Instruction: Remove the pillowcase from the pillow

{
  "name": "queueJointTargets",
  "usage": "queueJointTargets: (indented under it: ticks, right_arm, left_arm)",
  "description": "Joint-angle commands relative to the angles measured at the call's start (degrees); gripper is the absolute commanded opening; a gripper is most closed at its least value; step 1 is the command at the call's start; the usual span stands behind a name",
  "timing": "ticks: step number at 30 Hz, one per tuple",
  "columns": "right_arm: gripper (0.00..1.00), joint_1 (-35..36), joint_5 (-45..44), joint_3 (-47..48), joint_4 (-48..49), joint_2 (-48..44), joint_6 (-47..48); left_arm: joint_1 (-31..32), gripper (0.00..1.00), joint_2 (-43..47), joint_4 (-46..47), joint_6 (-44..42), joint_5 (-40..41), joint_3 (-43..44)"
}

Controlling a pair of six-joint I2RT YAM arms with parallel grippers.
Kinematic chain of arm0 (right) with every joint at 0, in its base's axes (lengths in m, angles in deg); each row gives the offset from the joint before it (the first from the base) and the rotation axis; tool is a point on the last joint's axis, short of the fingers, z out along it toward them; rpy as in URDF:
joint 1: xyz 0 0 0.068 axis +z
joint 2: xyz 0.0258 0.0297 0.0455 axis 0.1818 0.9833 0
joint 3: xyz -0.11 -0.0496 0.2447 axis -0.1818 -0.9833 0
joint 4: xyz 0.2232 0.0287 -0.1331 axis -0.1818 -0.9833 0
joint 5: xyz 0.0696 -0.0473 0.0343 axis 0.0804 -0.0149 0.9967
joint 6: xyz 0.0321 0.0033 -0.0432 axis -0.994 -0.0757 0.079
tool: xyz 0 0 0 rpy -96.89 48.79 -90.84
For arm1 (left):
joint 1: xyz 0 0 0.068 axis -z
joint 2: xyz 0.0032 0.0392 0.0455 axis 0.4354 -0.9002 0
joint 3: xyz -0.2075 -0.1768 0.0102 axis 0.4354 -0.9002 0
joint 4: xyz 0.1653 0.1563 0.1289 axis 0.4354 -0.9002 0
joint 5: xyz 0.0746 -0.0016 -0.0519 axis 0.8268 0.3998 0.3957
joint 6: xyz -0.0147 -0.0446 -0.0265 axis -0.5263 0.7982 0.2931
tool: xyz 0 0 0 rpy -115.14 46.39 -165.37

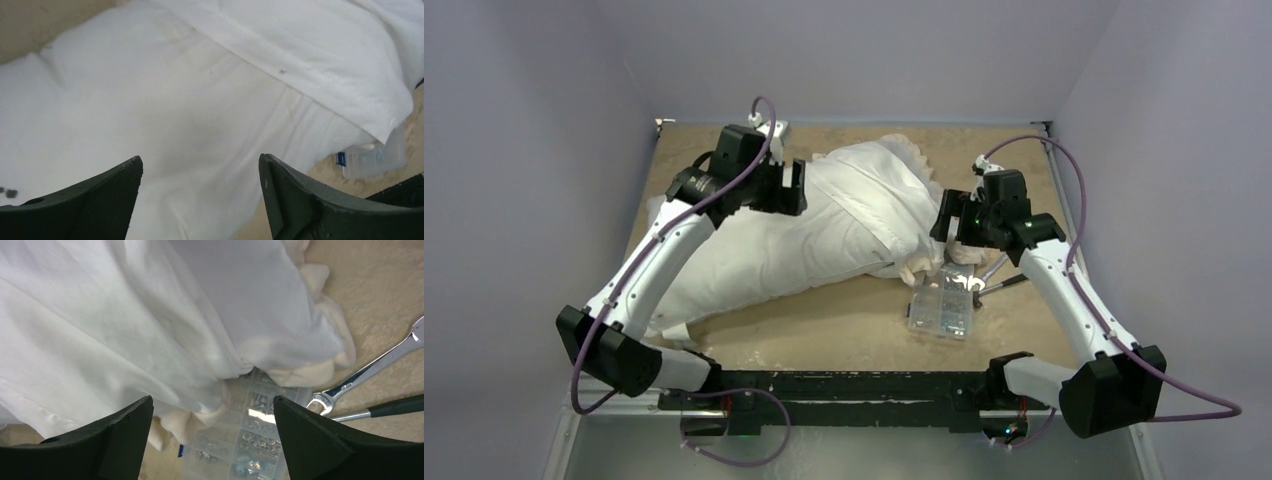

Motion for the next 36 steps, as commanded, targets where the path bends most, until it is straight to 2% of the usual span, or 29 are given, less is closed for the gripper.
queueJointTargets:
  ticks: [1, 4, 9, 14, 17, 22, 25, 28, 36]
  right_arm:
    - [0.92, -0.23, -2.43, 4.12, 0.02, -0.20, 2.19]
    - [0.93, -0.20, -1.19, 5.17, 0.27, 0.72, 1.96]
    - [0.94, -0.24, -0.05, 6.29, 1.16, 1.79, 1.71]
    - [0.94, -0.17, 0.48, 7.91, 2.46, 2.34, 1.75]
    - [0.95, -0.24, 0.43, 9.58, 3.39, 2.74, 1.75]
    - [0.98, -0.08, 1.42, 14.38, 3.63, 5.57, 2.89]
    - [0.99, 0.56, 2.88, 17.99, 4.68, 8.14, 3.33]
    - [0.99, 3.52, 2.83, 22.73, 5.81, 11.31, 3.91]
    - [0.99, 16.11, -4.83, 38.42, 5.63, 23.74, 6.19]
  left_arm:
    - [-3.82, 0.86, -5.75, 3.37, -6.45, 3.25, 6.94]
    - [-7.44, 0.88, -11.86, 6.15, -5.73, 2.04, 9.71]
    - [-12.04, 0.88, -19.62, 13.47, -4.10, -11.30, 9.40]
    - [-13.45, 0.84, -25.57, 13.87, -3.14, -20.25, 6.14]
    - [-13.39, 0.72, -25.04, 16.71, -2.18, -25.13, 0.32]
    - [-13.25, 0.23, -20.39, 18.98, -1.75, -25.95, -7.70]
    - [-13.15, 0.01, -16.45, 19.58, -2.13, -23.57, -10.34]
    - [-12.23, 0.00, -12.58, 19.76, -2.50, -20.44, -10.90]
    - [-6.66, 0.00, -7.79, 17.14, -4.34, -9.23, -8.86]
